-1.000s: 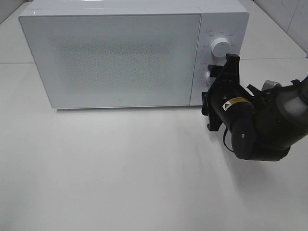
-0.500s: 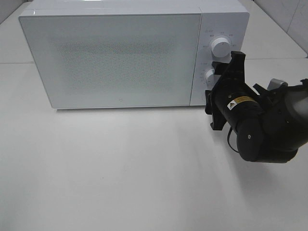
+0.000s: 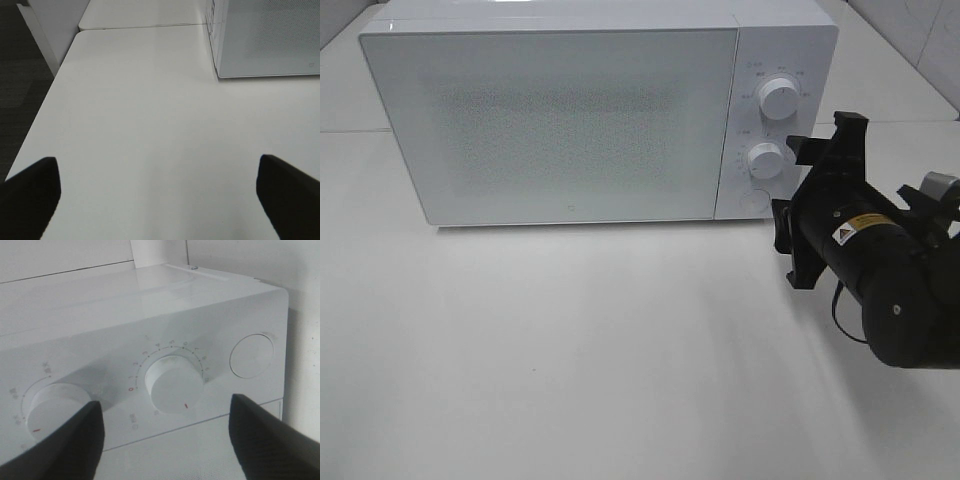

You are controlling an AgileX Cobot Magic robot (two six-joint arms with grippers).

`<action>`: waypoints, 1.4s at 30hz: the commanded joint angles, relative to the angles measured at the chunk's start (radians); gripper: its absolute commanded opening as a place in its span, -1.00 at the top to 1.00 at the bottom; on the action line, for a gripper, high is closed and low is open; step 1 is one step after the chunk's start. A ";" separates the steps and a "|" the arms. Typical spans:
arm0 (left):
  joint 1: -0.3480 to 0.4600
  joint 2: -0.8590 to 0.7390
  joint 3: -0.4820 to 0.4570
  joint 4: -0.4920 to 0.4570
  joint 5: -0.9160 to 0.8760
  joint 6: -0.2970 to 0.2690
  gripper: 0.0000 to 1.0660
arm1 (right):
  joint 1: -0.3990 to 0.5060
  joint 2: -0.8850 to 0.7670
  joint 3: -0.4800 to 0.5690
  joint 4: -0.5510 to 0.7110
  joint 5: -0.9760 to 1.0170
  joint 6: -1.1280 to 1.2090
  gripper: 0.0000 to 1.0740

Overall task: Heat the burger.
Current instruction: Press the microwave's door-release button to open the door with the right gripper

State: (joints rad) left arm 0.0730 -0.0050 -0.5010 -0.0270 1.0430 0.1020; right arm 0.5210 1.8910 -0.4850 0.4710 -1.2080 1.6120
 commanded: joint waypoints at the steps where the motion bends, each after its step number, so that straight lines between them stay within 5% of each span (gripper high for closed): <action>1: 0.004 -0.021 0.003 0.002 -0.009 -0.004 -0.89 | 0.017 -0.048 0.032 -0.003 -0.094 -0.007 -0.32; 9: 0.004 -0.021 0.003 0.002 -0.009 -0.004 -0.89 | 0.076 -0.187 0.173 -0.003 -0.093 -0.189 -0.31; 20: 0.004 -0.021 0.003 0.002 -0.009 -0.004 -0.89 | 0.123 -0.512 0.253 -0.045 0.031 -0.831 -0.31; 28: 0.004 -0.021 0.003 0.002 -0.009 -0.004 -0.89 | 0.122 -0.735 0.211 -0.062 0.559 -1.269 -0.31; 35: 0.004 -0.021 0.003 0.002 -0.009 -0.004 -0.89 | 0.120 -0.798 0.051 -0.063 1.109 -1.740 -0.31; 42: 0.004 -0.021 0.003 0.002 -0.009 -0.004 -0.89 | 0.119 -0.797 -0.067 -0.142 1.366 -1.828 -0.32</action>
State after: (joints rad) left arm 0.0730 -0.0050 -0.5010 -0.0270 1.0430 0.1020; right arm 0.6430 1.1020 -0.5410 0.3450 0.1200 -0.1950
